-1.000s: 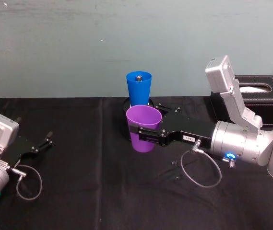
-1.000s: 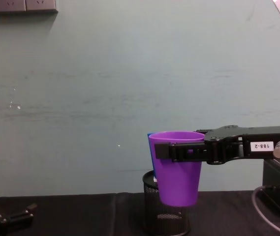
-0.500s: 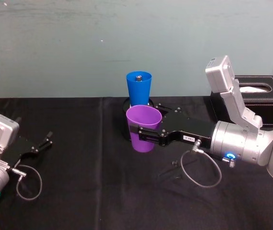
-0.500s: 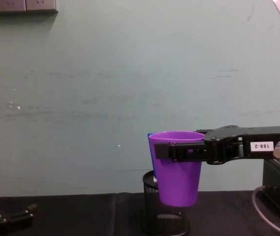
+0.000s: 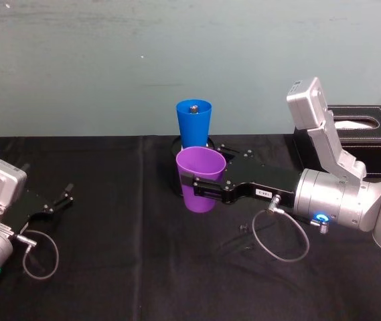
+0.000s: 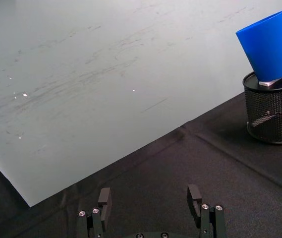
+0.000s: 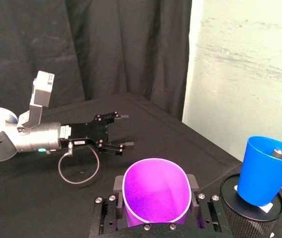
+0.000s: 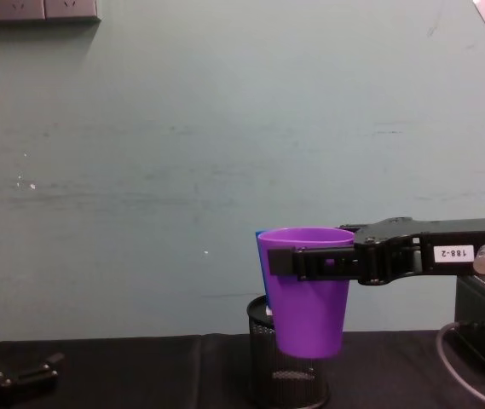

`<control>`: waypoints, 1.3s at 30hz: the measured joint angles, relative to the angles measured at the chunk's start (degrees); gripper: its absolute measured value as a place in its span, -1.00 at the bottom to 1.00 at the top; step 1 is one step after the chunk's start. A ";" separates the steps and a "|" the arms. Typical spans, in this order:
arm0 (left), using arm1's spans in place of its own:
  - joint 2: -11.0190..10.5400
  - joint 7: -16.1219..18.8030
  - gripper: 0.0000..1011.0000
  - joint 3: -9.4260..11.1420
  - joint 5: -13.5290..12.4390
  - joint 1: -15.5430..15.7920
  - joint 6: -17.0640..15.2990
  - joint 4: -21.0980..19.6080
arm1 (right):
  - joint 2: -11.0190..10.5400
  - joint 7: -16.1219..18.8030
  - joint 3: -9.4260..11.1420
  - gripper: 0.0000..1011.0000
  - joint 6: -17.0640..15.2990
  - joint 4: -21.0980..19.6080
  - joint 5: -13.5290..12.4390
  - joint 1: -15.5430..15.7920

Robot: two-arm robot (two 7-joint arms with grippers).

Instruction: Pick up one cup with a gripper and tap it against the other cup.

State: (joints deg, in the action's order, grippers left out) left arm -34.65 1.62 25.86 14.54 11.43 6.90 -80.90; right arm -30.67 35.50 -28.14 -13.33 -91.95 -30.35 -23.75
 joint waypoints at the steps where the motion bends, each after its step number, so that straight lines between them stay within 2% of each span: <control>1: 0.00 0.00 0.98 0.00 0.00 0.00 0.00 0.00 | 0.00 0.00 0.00 0.45 0.00 0.00 0.00 0.00; 28: 0.00 0.00 0.98 0.00 0.00 0.00 0.00 0.00 | -0.04 -0.02 -0.05 0.45 0.03 0.00 0.00 -0.01; 39: 0.00 0.00 0.98 0.00 0.00 0.00 0.00 0.00 | 0.78 -3.84 -1.04 0.45 0.22 3.06 -0.14 -2.06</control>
State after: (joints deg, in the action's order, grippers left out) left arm -34.65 1.62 25.86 14.54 11.43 6.90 -80.90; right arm -29.89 31.67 -29.18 -13.10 -88.89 -30.50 -25.81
